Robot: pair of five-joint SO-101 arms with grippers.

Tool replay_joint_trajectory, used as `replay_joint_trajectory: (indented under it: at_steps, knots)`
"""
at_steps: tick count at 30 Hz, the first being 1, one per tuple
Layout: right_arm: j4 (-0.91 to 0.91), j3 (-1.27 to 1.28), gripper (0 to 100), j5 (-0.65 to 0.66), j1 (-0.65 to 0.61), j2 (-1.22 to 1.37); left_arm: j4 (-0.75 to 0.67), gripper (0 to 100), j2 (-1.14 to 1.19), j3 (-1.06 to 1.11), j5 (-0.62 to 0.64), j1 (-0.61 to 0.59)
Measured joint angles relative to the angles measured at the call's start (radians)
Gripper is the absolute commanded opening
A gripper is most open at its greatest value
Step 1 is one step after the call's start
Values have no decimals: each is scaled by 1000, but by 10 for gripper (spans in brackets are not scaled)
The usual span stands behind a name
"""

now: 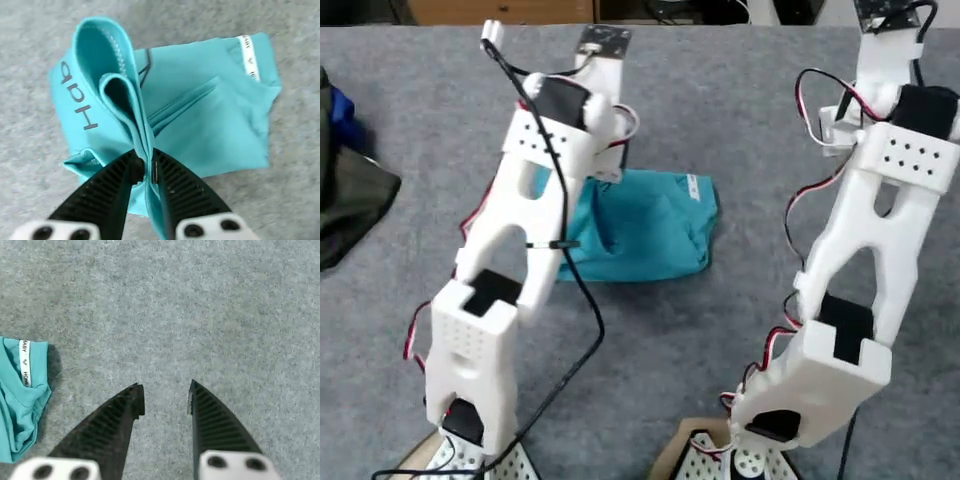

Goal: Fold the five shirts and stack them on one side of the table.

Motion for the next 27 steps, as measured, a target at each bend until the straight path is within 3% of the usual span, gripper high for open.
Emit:
replay_joint_trajectory:
  at_steps: [17, 27]
  knots:
    - [0, 0, 156, 0, 0, 0, -3, 19, 170, -236, 91, 192]
    - [-17, 0, 156, 0, 55, 0, -3, 19, 305, -365, 143, 215]
